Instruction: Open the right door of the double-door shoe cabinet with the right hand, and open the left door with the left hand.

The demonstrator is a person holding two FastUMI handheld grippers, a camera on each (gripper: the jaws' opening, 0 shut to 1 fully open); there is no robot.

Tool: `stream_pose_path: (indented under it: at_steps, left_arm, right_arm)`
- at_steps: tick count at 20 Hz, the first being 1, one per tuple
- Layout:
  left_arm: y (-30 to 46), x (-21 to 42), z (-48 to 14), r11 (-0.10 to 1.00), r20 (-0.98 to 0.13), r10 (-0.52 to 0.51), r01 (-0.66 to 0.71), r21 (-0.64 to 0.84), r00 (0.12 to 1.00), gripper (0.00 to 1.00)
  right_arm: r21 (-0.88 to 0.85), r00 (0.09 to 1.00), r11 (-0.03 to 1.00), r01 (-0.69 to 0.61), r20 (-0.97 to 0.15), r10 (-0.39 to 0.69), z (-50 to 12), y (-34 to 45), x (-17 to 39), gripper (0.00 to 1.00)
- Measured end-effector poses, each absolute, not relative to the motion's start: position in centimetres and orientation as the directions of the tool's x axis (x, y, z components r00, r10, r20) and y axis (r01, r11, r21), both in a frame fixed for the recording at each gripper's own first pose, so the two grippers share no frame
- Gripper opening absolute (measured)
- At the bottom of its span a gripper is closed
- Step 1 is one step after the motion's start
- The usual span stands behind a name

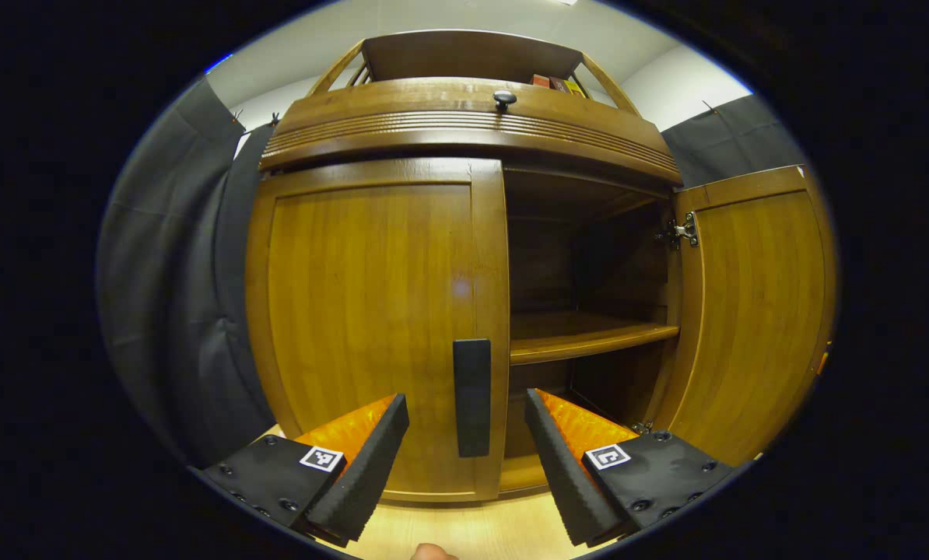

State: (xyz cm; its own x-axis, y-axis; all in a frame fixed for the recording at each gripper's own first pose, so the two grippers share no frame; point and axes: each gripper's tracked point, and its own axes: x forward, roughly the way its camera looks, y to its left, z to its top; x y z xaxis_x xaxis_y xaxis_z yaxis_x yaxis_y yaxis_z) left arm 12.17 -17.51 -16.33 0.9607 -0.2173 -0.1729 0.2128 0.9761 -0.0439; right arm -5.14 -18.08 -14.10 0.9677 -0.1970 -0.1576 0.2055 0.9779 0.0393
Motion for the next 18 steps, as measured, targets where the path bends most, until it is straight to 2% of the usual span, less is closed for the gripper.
stream_pose_path:
  at_steps: [1, 2, 3, 4, 5, 6, 7, 11, 12, 13, 18]
  left_arm:
    - [-17.7, 12.9, -16.8, 0.975, -0.175, -0.221, 0.214, -0.061, 0.959, 0.97]
    - [-17.8, 13.6, -17.3, 0.974, -0.178, -0.222, 0.212, -0.072, 0.959, 0.97]
    - [-17.9, 14.3, -17.7, 0.975, -0.178, -0.220, 0.209, -0.080, 0.959, 0.97]
    - [-17.8, 14.8, -17.9, 0.975, -0.176, -0.216, 0.204, -0.083, 0.960, 0.97]
    - [-17.8, 15.5, -18.1, 0.976, -0.176, -0.214, 0.202, -0.084, 0.961, 0.96]
    - [-17.8, 16.0, -18.5, 0.976, -0.177, -0.213, 0.201, -0.086, 0.961, 0.96]
    - [-17.8, 16.5, -18.9, 0.977, -0.184, -0.209, 0.197, -0.084, 0.960, 0.95]
    - [-18.0, 17.6, -19.8, 0.980, -0.195, -0.194, 0.182, -0.077, 0.961, 0.90]
    - [-17.9, 17.7, -19.9, 0.980, -0.191, -0.194, 0.182, -0.077, 0.962, 0.84]
    - [-18.0, 17.7, -19.8, 0.979, -0.188, -0.201, 0.190, -0.079, 0.961, 0.78]
    - [-18.8, 17.8, -19.9, 0.975, -0.196, -0.222, 0.215, -0.059, 0.955, 0.49]
  right_arm:
    - [0.041, 0.968, 0.977, 0.208, -0.151, -0.200, -13.9, -18.1, -5.2, 0.87]
    - [0.040, 0.968, 0.976, 0.215, -0.145, -0.207, -13.9, -18.2, -5.2, 0.77]
    - [0.035, 0.967, 0.974, 0.222, -0.140, -0.215, -13.7, -18.6, -5.4, 0.82]
    - [0.029, 0.965, 0.973, 0.228, -0.135, -0.223, -13.7, -18.8, -5.5, 0.94]
    - [0.023, 0.964, 0.972, 0.236, -0.132, -0.231, -13.8, -19.0, -5.6, 0.86]
    - [0.019, 0.963, 0.970, 0.241, -0.129, -0.237, -13.7, -19.2, -5.7, 0.86]
    - [0.019, 0.962, 0.970, 0.244, -0.127, -0.240, -13.6, -19.2, -5.8, 0.98]
    - [0.023, 0.962, 0.968, 0.250, -0.122, -0.245, -13.4, -19.3, -6.1, 0.98]
    - [0.021, 0.961, 0.967, 0.253, -0.121, -0.249, -13.3, -19.5, -6.2, 0.98]
    - [0.019, 0.960, 0.966, 0.258, -0.120, -0.253, -13.2, -19.6, -6.3, 0.88]
    - [0.021, 0.958, 0.963, 0.269, -0.114, -0.265, -12.9, -19.7, -6.7, 0.88]
